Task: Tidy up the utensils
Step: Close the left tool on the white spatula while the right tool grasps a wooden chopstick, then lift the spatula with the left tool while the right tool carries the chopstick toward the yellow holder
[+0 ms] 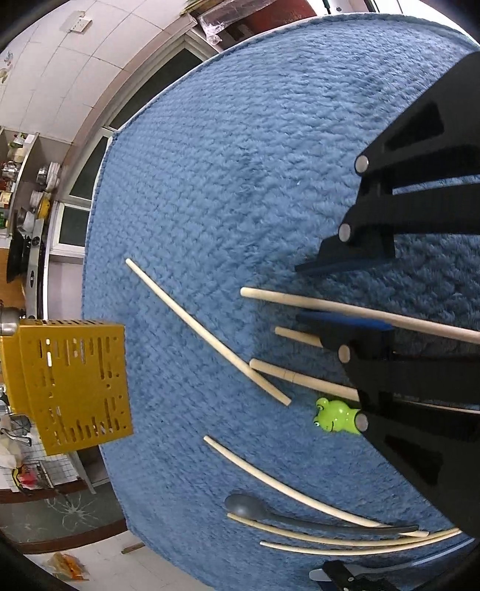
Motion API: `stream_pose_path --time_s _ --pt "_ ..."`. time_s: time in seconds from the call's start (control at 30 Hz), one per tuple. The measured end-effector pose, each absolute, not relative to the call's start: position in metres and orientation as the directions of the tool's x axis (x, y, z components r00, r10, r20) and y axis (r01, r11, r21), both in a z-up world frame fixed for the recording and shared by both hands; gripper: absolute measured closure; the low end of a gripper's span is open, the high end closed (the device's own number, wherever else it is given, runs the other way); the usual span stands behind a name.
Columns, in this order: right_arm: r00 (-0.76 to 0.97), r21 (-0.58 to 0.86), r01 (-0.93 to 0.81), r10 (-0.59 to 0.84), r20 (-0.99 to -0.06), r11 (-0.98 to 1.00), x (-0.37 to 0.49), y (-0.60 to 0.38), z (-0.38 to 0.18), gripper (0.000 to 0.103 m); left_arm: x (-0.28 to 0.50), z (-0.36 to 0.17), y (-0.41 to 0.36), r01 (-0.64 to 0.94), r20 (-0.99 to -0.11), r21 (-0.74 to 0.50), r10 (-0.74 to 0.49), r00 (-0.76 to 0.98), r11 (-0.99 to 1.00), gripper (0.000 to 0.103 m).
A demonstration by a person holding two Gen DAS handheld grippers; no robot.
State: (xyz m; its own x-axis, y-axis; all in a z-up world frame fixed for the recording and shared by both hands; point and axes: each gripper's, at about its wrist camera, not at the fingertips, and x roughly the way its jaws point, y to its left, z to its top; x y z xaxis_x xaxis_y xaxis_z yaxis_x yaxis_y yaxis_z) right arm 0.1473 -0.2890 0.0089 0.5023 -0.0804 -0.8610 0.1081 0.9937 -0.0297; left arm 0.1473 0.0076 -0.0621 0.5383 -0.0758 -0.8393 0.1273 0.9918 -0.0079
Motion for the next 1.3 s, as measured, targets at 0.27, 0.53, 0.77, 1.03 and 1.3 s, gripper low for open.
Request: stream_pose_path --time_s 0.27,0.53,0.77,1.03,1.3 --pt "0.435 0.020 0.112 -0.031 -0.900 0.993 0.163 -0.298 0.009 0.082 0.164 -0.062 0.007 0.175 -0.855 0.000 -0.091 0.511 0.985 0.076" --pt "0.406 0.031 0.092 -0.009 -0.914 0.995 0.170 -0.299 0.008 0.090 0.173 -0.061 0.006 0.216 -0.870 -0.008 -0.113 0.480 0.976 0.079" --pt "0.448 0.056 0.096 0.007 -0.894 0.994 0.164 -0.302 0.009 0.097 0.181 -0.056 0.007 0.211 -0.865 -0.026 -0.128 0.484 0.977 0.082" --pt "0.506 0.105 0.103 0.039 -0.862 0.989 0.155 -0.315 0.014 0.097 0.186 -0.052 0.006 0.216 -0.846 -0.047 -0.154 0.510 0.975 0.099" --pt "0.490 0.084 0.094 0.027 -0.871 0.992 0.157 -0.311 0.008 0.097 0.190 -0.050 0.014 0.203 -0.843 -0.070 -0.167 0.511 0.977 0.099"
